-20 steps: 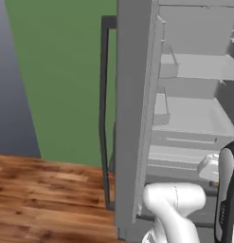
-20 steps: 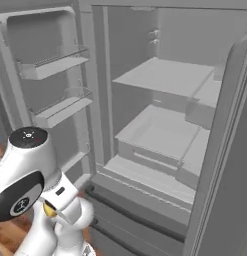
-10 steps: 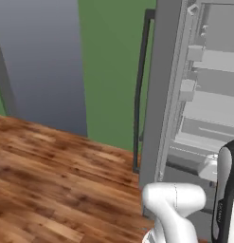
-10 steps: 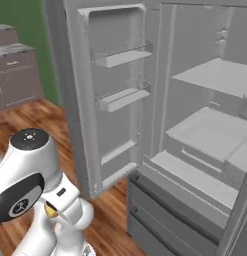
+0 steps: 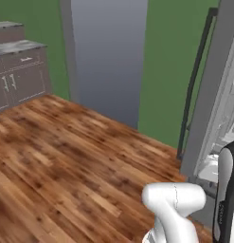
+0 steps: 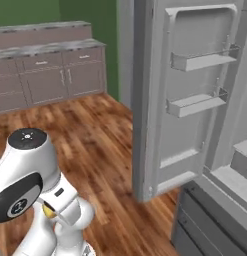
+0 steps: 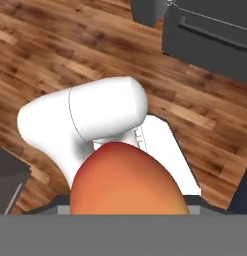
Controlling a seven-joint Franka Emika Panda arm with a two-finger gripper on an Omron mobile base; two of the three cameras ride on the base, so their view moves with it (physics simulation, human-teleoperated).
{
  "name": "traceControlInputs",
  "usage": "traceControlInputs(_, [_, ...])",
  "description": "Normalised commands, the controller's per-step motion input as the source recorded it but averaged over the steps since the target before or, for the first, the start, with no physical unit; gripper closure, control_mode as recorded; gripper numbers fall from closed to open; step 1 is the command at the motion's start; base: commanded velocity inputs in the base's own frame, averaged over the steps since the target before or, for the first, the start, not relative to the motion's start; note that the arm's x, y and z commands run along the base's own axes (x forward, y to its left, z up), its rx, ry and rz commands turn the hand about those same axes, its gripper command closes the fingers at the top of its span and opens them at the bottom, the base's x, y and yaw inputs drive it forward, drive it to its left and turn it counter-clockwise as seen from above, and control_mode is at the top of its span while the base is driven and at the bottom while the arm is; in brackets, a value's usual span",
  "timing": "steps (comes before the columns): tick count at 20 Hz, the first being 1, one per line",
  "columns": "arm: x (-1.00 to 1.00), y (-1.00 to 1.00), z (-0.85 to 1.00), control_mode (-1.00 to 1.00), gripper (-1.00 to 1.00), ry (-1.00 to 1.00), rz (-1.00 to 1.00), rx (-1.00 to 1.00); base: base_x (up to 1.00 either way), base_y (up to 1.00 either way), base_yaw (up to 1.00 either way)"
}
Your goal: Place the cold items (mango and onion) from the fridge in one tupperware on the dining counter. Place the warm items (hot dog and kebab skewer) in the stove area in another tupperware.
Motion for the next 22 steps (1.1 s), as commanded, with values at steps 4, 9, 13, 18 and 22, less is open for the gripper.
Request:
traceControlInputs(4, [0.0, 0.0, 0.0, 1.0, 1.0, 0.0, 0.0, 0.0, 0.5, 0.35, 0.46])
traceControlInputs(9, [0.0, 0.0, 0.0, 1.0, 1.0, 0.0, 0.0, 0.0, 0.93, 0.08, 0.35])
traceControlInputs(13, [0.0, 0.0, 0.0, 1.0, 1.0, 0.0, 0.0, 0.0, 1.0, 0.0, 0.18])
traceControlInputs(18, [0.0, 0.0, 0.0, 1.0, 1.0, 0.0, 0.0, 0.0, 1.0, 0.01, 0.06])
traceControlInputs(22, [0.0, 0.0, 0.0, 1.0, 1.0, 0.0, 0.0, 0.0, 1.0, 0.12, 0.28])
